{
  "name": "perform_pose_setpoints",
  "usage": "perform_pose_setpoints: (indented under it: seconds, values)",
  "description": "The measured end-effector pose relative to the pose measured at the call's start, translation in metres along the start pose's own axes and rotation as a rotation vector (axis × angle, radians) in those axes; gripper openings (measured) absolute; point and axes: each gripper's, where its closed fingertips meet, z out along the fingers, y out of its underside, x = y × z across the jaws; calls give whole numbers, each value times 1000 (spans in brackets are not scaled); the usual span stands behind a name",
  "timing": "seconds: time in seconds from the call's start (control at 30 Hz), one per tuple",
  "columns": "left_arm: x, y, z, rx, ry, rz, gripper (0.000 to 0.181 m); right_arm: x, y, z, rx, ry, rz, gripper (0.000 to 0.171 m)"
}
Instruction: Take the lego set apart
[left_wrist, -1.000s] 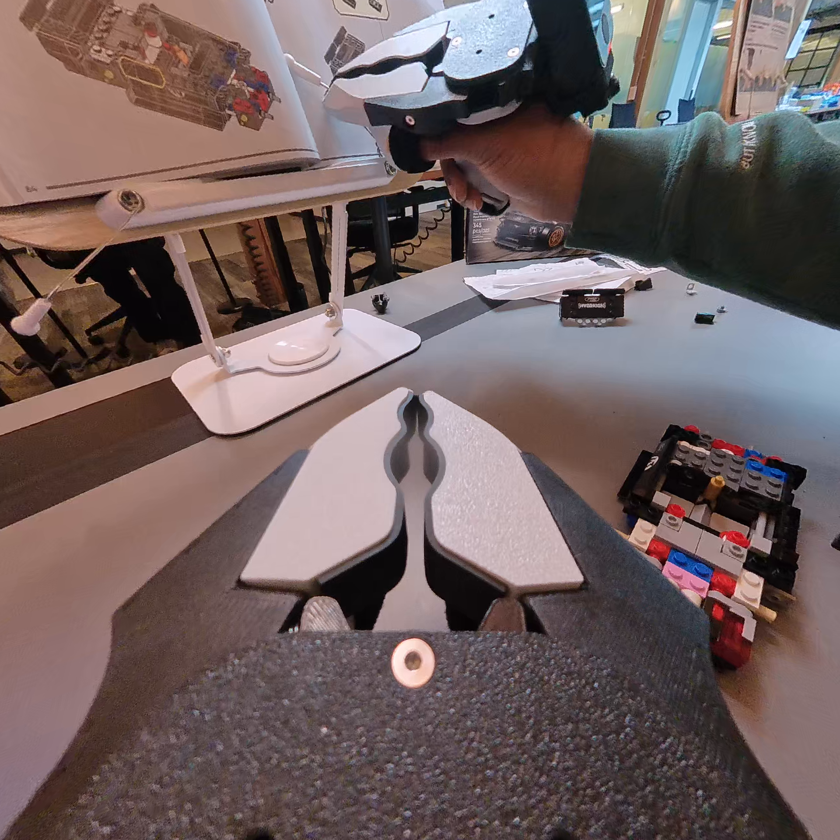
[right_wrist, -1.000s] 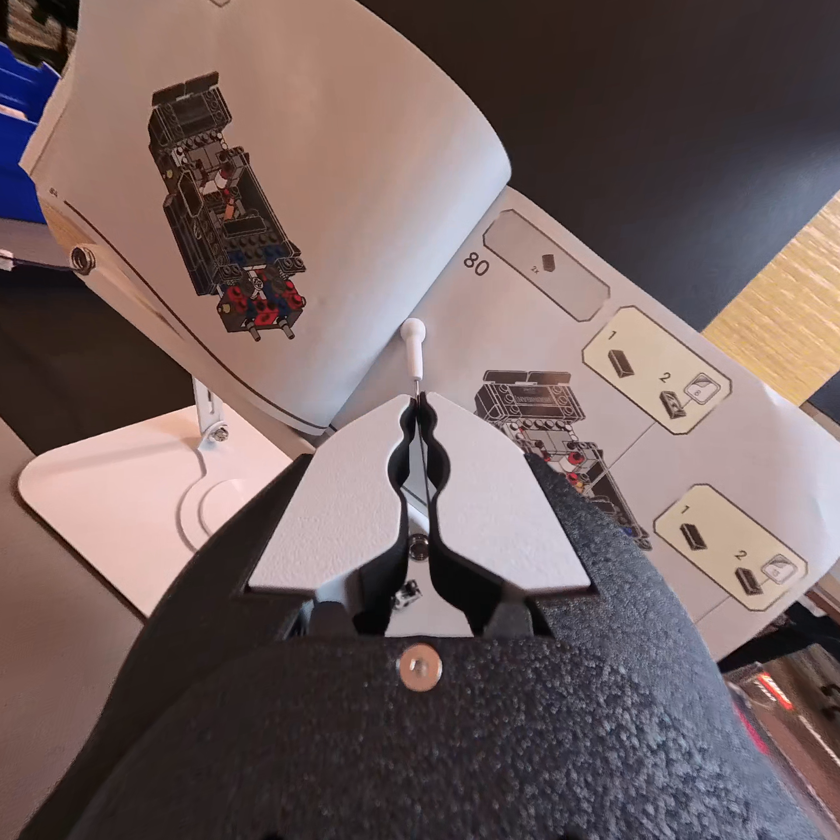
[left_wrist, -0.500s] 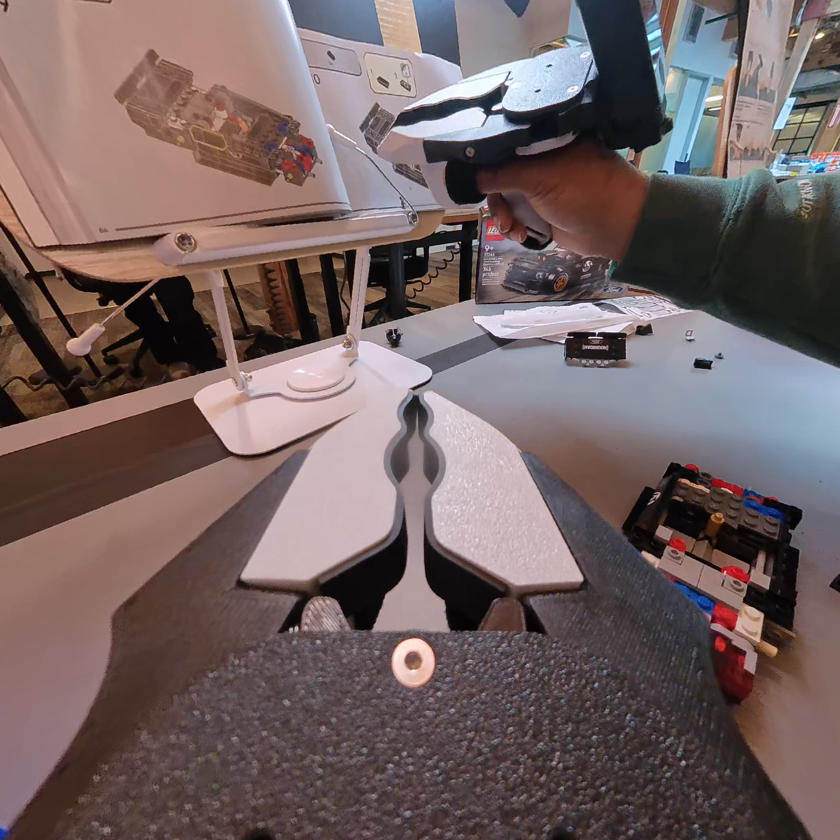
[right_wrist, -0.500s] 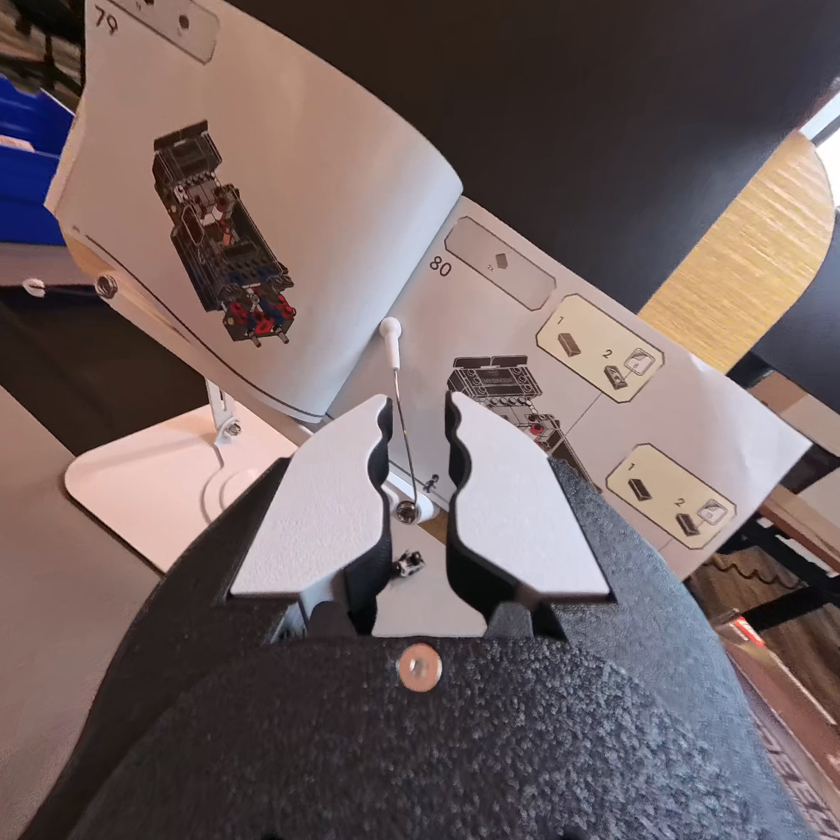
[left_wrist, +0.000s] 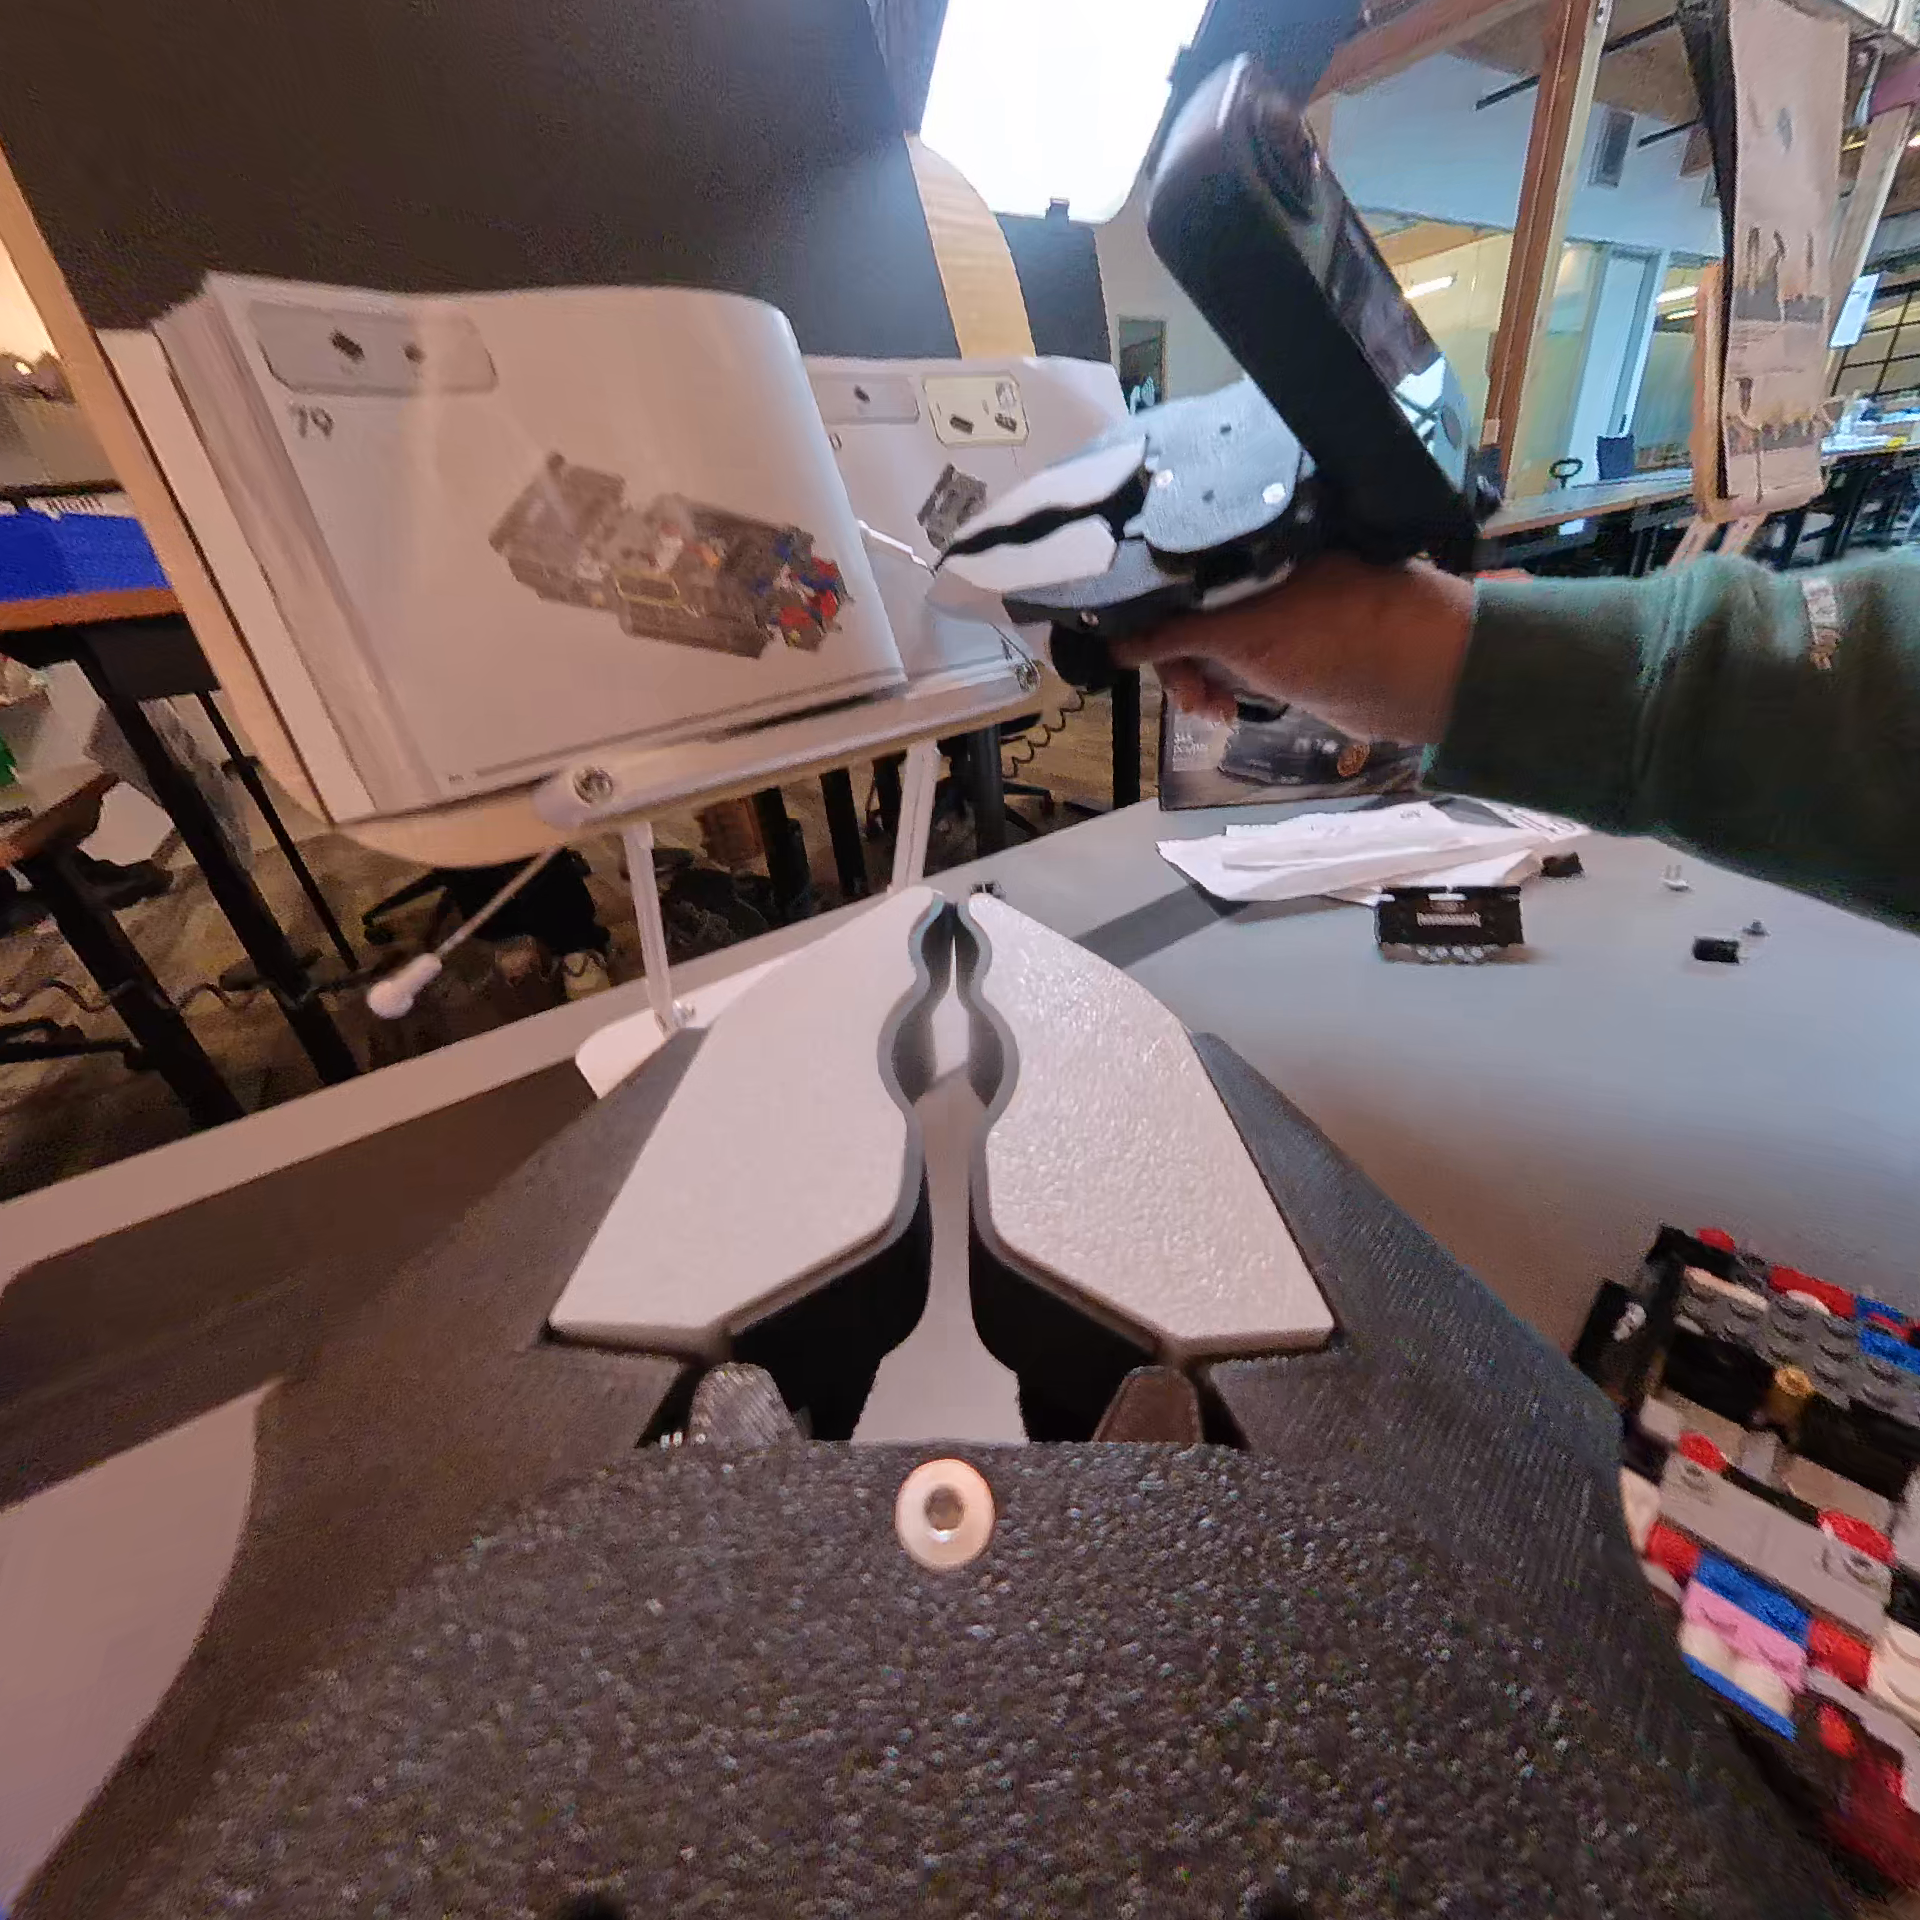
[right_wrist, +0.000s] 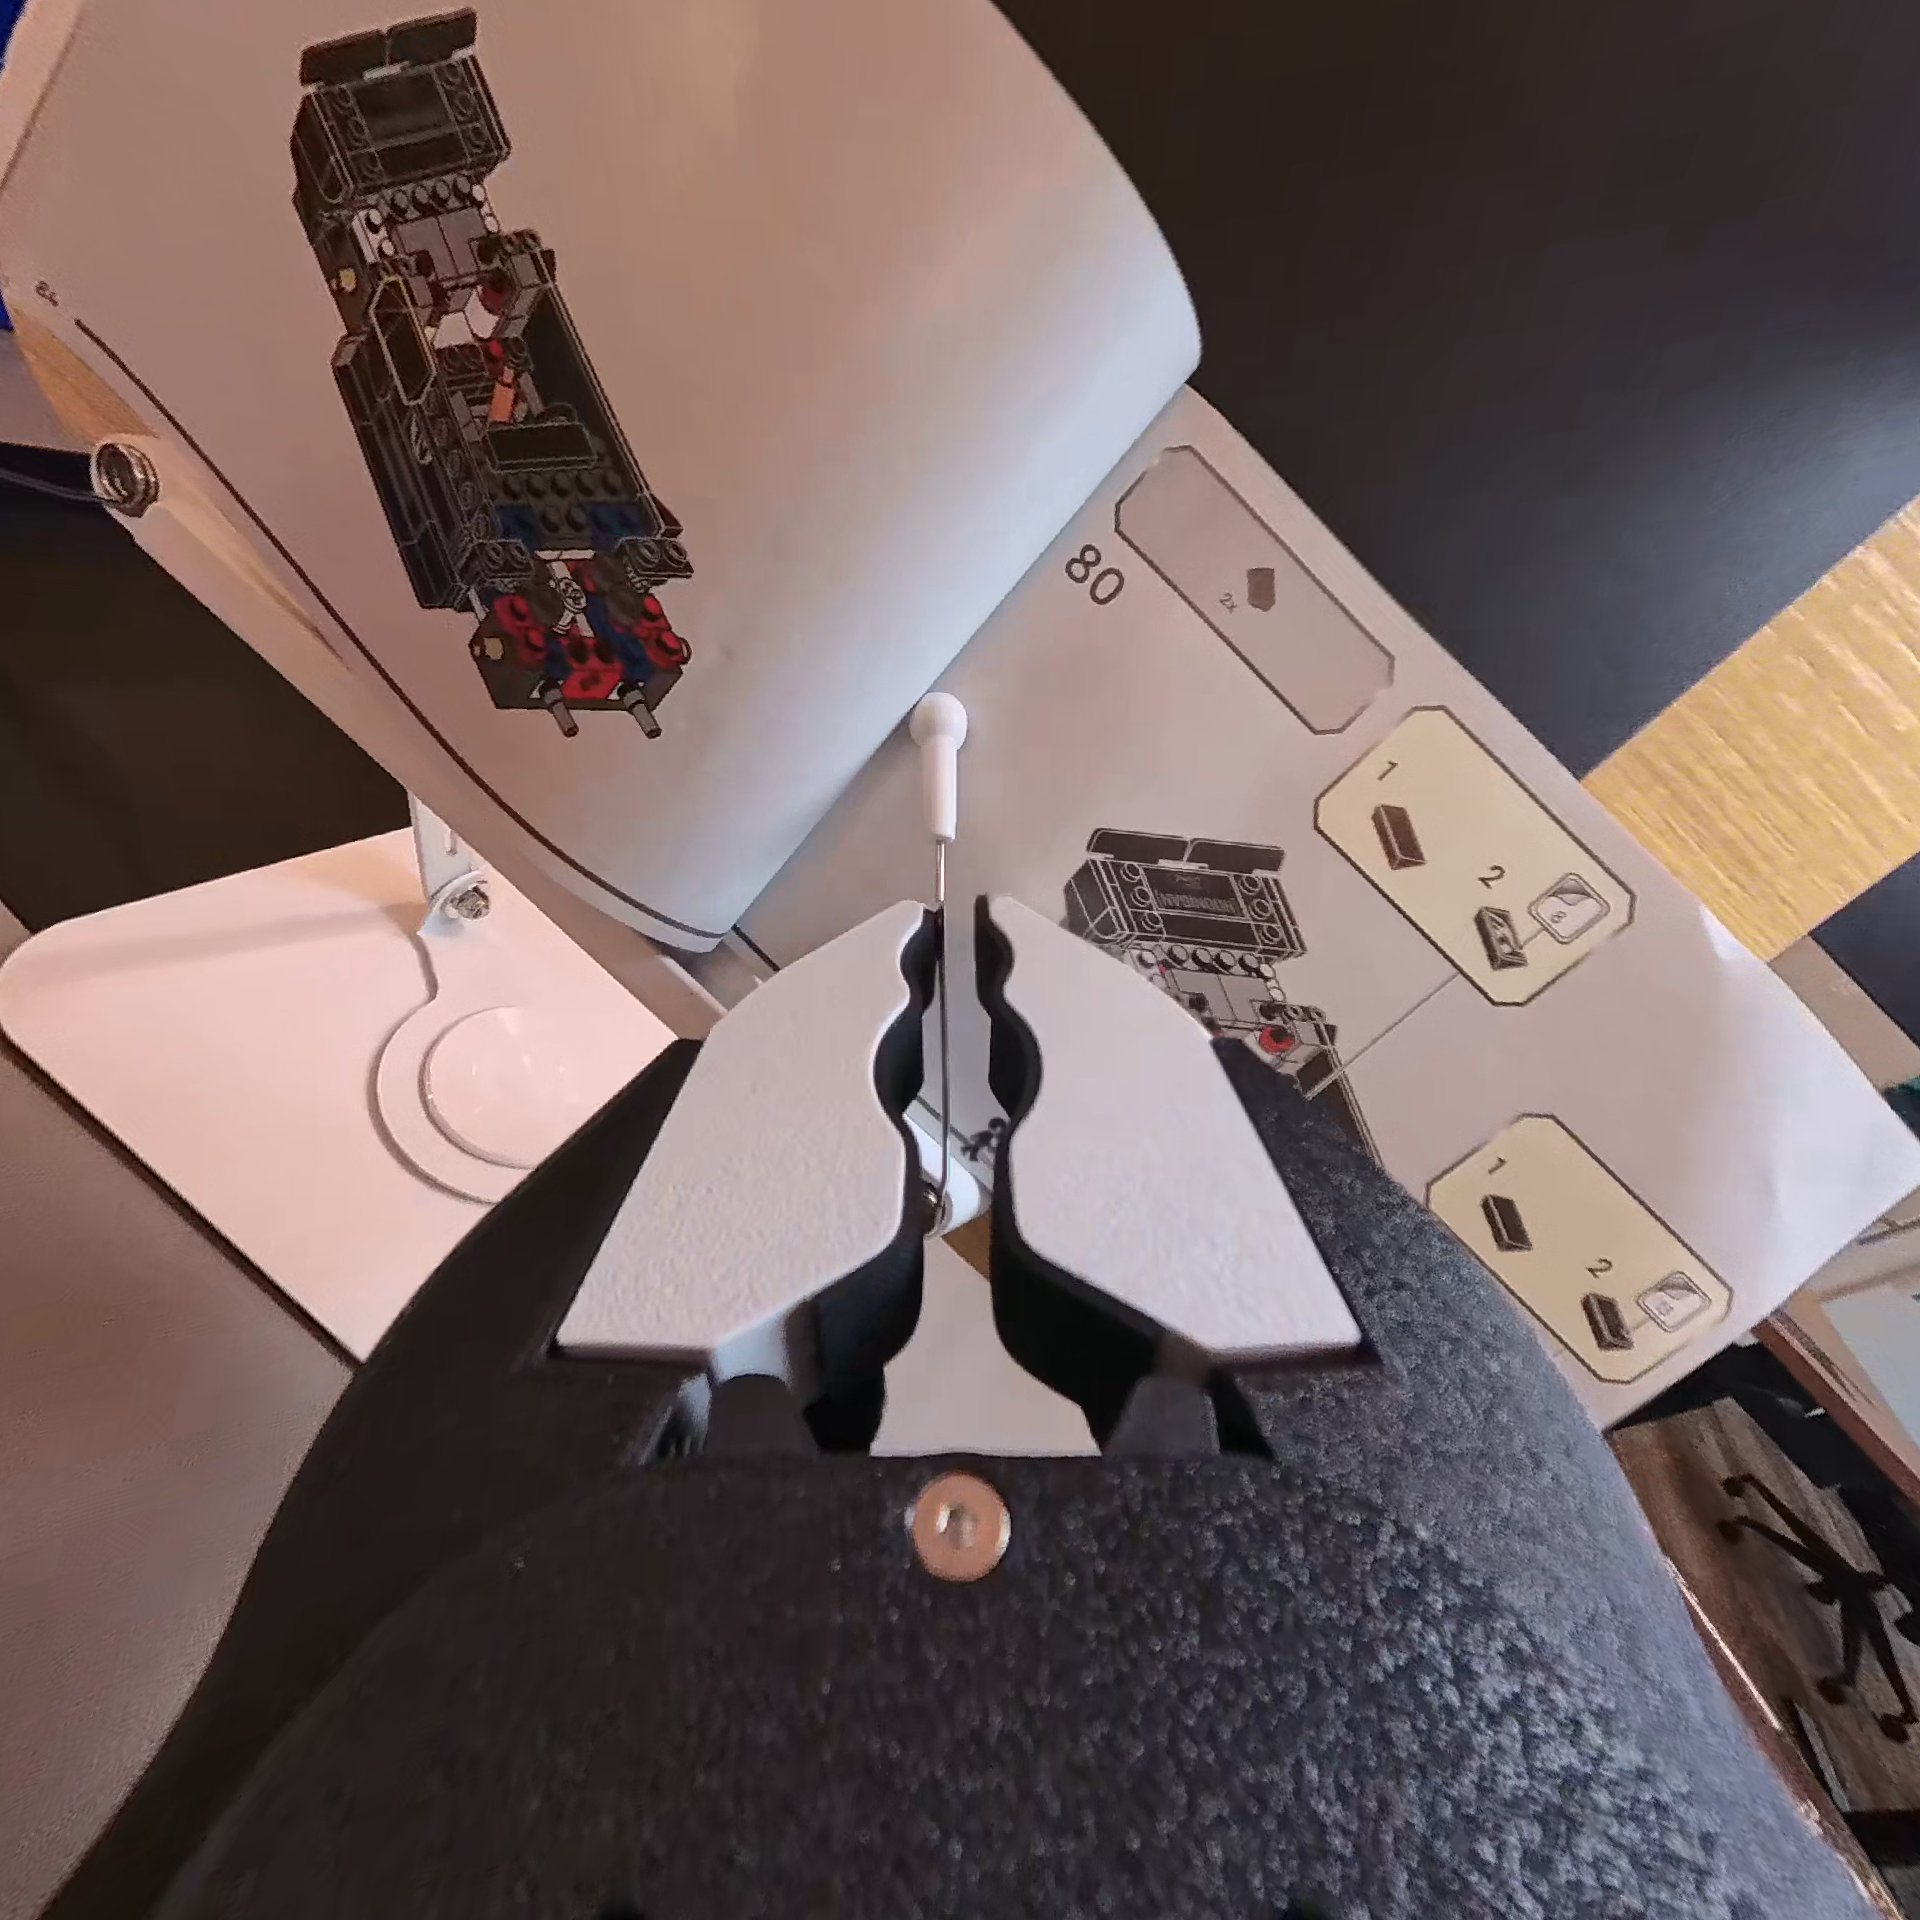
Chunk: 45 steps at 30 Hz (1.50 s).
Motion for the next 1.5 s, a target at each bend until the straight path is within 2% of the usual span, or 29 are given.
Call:
perform_pose_setpoints:
  seconds: [0.3,0.43,0.5,0.6,0.83,1.3,1.5]
  values:
    - [-31,-52,48,88,-51,-12,0,2,0,4,-18,-11,1,11]
    - [-48,-65,75,87,-102,-35,0,1,-3,7,-27,-13,-43,11]
    - [-60,-66,84,86,-137,-43,6,1,-4,7,-26,-8,-74,11]
    - [-78,-59,91,63,-170,-71,10,1,-5,8,-27,-9,-76,10]
    - [-99,-27,78,-14,-206,-64,17,4,-5,6,11,-7,-6,7]
    - [-108,-15,79,-64,-210,-68,23,9,-2,4,13,-26,49,12]
    - [-104,-13,82,-75,-199,-50,24,15,2,3,21,-19,89,4]
